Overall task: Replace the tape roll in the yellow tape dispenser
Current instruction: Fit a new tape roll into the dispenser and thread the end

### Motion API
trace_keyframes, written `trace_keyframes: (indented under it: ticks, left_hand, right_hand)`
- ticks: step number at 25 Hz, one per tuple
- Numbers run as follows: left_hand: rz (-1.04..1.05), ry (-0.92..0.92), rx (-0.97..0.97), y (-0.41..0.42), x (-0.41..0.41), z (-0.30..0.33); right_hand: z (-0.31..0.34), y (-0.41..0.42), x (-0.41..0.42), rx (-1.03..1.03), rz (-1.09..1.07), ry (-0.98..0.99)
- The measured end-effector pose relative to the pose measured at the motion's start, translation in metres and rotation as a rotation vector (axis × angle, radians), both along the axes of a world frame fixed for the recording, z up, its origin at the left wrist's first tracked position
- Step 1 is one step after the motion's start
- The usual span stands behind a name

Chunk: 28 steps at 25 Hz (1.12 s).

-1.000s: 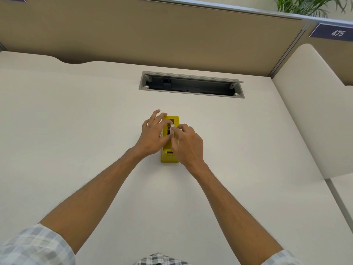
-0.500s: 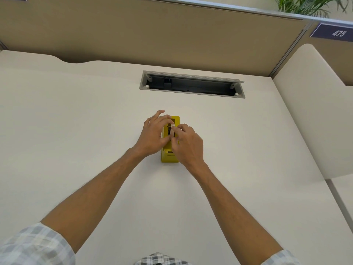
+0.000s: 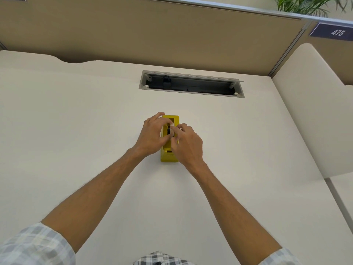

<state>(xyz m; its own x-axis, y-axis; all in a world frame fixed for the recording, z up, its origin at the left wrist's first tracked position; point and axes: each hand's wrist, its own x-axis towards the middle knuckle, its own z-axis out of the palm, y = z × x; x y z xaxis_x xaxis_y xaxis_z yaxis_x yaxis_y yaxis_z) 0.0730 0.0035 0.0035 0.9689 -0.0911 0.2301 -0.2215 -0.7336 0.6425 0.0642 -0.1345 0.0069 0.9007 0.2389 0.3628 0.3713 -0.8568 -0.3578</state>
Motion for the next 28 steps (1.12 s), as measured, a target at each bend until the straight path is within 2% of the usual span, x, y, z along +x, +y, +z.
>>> trace_keyframes:
  ticks: [7, 15, 22, 28]
  left_hand:
    - [-0.033, 0.067, 0.065, 0.003, 0.005, -0.002]
    - [-0.026, 0.019, -0.016, 0.001, 0.002, 0.001]
    - [0.03, 0.122, 0.033, 0.0, 0.007, -0.002]
    - [-0.029, 0.063, 0.067, 0.003, 0.008, -0.005]
  right_hand:
    - [0.001, -0.001, 0.0, 0.013, -0.002, 0.015]
    - [0.004, -0.003, 0.003, 0.009, -0.004, 0.047]
    - [0.007, -0.004, 0.011, 0.032, -0.009, 0.051]
    - [0.013, -0.005, 0.015, 0.003, 0.011, 0.035]
